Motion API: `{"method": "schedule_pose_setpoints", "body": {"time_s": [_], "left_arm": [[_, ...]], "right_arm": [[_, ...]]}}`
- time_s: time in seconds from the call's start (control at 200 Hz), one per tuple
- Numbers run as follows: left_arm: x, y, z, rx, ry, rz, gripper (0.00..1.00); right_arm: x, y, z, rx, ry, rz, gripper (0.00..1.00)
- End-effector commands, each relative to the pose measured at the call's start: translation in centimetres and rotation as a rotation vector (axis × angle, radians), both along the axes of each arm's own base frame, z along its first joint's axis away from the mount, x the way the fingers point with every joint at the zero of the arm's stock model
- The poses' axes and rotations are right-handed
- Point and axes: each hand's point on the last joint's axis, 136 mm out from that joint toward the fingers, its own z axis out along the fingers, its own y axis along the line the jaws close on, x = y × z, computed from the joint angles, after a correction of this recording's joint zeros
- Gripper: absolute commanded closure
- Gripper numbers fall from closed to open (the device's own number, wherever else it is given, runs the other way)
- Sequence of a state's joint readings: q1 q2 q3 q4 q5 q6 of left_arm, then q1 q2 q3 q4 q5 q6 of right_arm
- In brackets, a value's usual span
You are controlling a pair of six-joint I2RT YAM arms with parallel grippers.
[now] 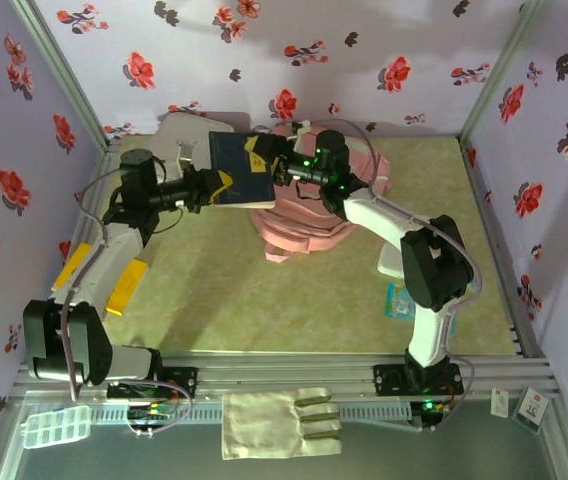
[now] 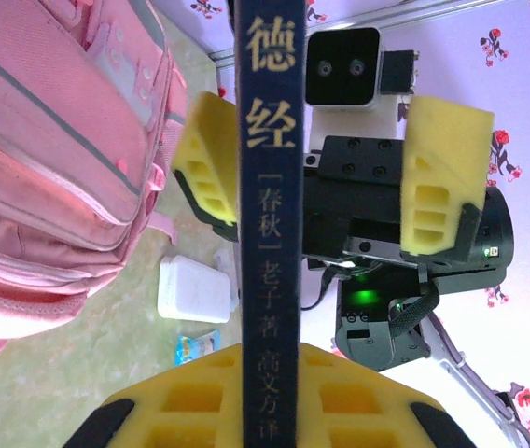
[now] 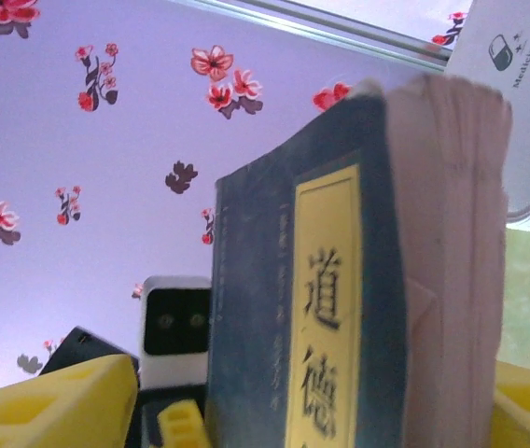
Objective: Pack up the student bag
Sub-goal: Pass the book.
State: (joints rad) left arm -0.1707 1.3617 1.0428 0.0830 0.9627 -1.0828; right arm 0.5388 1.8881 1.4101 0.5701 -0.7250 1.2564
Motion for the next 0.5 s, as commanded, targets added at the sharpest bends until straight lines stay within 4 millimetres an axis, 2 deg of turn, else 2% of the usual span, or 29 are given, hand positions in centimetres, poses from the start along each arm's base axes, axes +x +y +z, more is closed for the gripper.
{"method": "schedule_pose_setpoints", "body": {"time_s": [0.0, 0.13, 0.295, 0.4, 0.495], "left_arm": [[0.4, -0.9, 3.2, -0.052, -0.114, -0.044, 1.0], [1.2, -1.1, 2.9, -0.063, -0.098, -0.03, 1.0], [2.0, -1.9, 2.8, -0.083, -0.094, -0.012, 1.0], [2.4, -2.6, 2.9, -0.107, -0.091, -0.006, 0.98], [2.5, -3.1, 3.2, -0.119, -0.105, -0.007, 0.98]], "right_arm": [[-0.9, -1.9, 2.6, 0.05, -0.042, 0.043, 0.3], [-0.5, -3.1, 2.9, 0.046, -0.047, 0.033, 0.47], [0.0, -3.5, 2.9, 0.027, -0.045, 0.019, 0.73], [0.3, -3.6, 3.1, 0.013, -0.045, 0.006, 0.77], [0.3, -3.5, 3.4, 0.01, -0.048, 0.016, 0.75]]}}
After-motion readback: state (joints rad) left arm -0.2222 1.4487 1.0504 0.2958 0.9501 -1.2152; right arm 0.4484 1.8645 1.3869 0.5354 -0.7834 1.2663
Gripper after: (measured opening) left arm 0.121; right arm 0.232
